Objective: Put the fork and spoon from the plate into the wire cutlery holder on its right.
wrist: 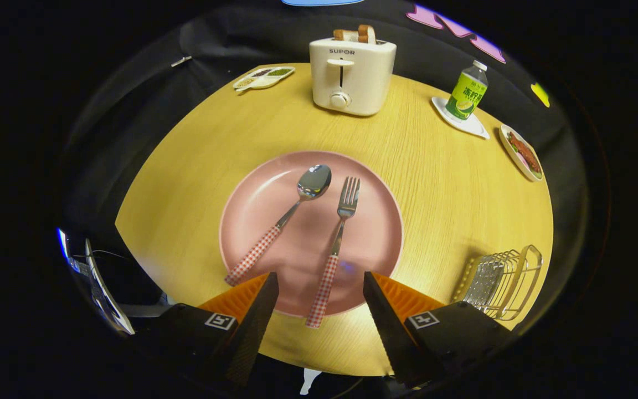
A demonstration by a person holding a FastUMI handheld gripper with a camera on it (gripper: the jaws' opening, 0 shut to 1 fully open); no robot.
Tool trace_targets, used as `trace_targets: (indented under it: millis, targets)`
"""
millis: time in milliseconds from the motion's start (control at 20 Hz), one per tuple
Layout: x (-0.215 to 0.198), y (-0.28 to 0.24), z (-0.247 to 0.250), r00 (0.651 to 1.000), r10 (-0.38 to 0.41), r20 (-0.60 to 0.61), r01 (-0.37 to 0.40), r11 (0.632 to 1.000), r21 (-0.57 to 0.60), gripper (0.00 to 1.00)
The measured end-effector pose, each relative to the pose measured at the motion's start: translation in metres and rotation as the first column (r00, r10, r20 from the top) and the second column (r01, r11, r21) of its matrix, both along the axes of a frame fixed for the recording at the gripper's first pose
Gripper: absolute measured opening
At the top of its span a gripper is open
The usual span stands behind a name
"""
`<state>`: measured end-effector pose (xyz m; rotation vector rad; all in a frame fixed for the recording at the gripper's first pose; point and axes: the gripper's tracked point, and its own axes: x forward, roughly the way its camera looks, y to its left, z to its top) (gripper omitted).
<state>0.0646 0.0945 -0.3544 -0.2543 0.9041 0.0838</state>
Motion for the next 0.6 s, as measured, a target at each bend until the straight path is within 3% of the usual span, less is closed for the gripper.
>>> trace_targets:
  millis: [350, 500, 550, 600]
  targets:
    - [0.007, -0.004, -0.023, 0.997, -0.031, -0.07, 0.031, 0.999, -0.01, 0.46]
    - [0.0, -0.005, -0.024, 0.992, -0.083, -0.099, 0.085, 0.996, 0.016, 0.43]
    - [0.008, -0.005, -0.031, 0.991, -0.094, -0.094, 0.097, 0.995, 0.028, 0.23]
    - [0.007, -0.005, -0.031, 0.99, -0.089, -0.105, 0.093, 0.995, 0.03, 0.21]
